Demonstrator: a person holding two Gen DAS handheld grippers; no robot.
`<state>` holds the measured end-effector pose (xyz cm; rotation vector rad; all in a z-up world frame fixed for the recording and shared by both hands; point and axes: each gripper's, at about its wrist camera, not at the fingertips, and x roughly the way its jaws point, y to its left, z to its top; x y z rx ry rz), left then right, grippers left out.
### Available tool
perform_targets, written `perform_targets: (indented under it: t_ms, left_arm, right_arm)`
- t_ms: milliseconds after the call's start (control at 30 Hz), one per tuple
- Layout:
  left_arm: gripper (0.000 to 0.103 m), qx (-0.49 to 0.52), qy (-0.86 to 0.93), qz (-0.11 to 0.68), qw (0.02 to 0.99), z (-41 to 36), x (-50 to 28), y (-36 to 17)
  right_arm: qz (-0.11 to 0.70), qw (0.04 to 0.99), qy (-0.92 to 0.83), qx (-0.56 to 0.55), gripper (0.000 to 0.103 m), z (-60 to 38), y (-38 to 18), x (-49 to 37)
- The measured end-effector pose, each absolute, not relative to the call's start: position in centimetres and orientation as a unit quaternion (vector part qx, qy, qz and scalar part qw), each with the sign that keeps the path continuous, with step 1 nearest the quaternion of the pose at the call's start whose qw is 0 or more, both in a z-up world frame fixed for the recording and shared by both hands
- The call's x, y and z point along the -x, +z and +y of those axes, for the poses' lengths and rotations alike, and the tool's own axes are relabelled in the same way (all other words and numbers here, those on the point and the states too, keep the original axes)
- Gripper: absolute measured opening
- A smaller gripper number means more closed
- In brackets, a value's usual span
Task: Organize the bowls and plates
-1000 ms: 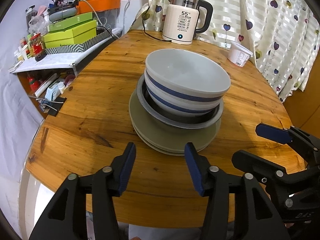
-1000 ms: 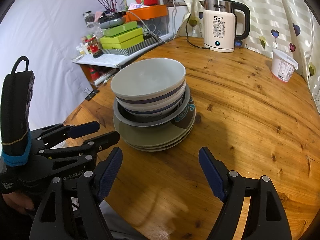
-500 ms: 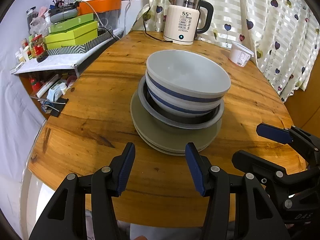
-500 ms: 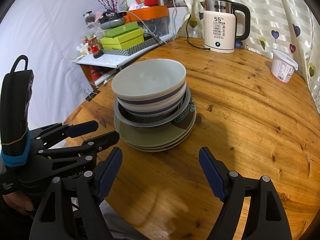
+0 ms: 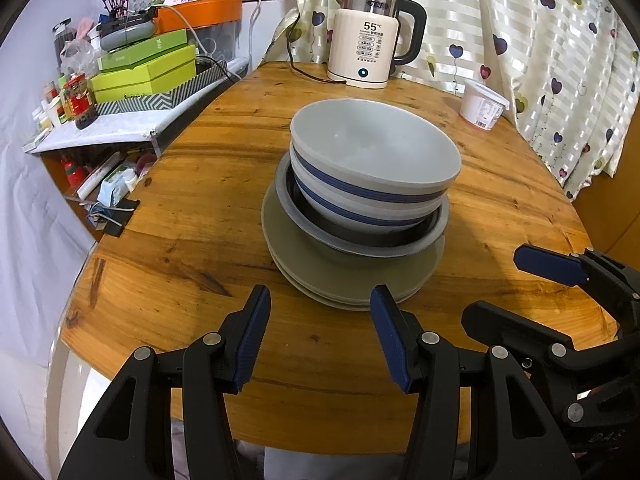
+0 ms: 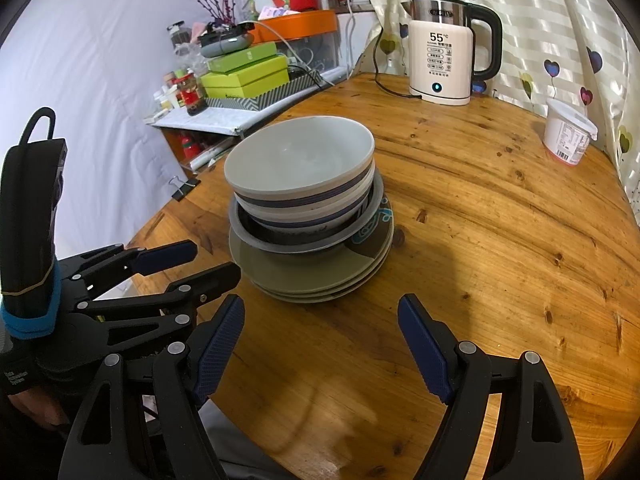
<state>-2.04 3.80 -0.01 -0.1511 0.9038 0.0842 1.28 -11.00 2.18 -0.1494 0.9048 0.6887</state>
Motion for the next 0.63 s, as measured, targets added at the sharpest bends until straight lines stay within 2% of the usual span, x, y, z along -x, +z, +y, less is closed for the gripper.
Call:
perform_targets:
  t_ms: [633]
  left_arm:
    - [0.053,0.068,0.041,0.434,0.897,3.5,1.87,0.2]
  right_arm:
    - [0.429,0.84,0.326,0.07,0.08,-11.05,2.21,-1.31]
